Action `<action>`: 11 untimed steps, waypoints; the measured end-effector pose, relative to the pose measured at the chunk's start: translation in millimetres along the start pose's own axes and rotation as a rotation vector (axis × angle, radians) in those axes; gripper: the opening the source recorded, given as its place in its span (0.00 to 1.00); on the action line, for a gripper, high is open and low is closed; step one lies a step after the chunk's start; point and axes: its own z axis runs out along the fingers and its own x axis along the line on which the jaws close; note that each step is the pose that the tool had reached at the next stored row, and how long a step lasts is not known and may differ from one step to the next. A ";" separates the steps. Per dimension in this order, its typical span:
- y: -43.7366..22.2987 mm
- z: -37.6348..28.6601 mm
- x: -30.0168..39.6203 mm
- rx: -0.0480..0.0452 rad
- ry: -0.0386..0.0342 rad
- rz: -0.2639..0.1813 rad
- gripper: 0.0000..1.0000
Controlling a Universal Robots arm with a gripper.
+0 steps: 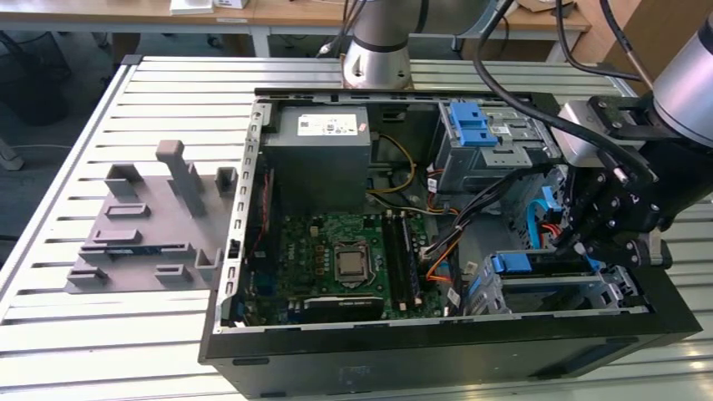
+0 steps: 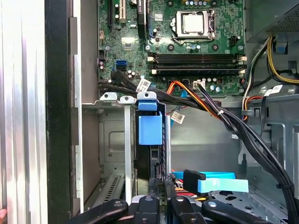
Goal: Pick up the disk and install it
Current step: 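Insert the first disk wire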
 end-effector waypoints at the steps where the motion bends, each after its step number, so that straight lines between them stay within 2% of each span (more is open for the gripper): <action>1: 0.0 0.2 0.0 0.0000 0.0000 0.000 0.16; 11: -0.6 -0.3 0.1 -0.0027 -0.0003 0.000 0.16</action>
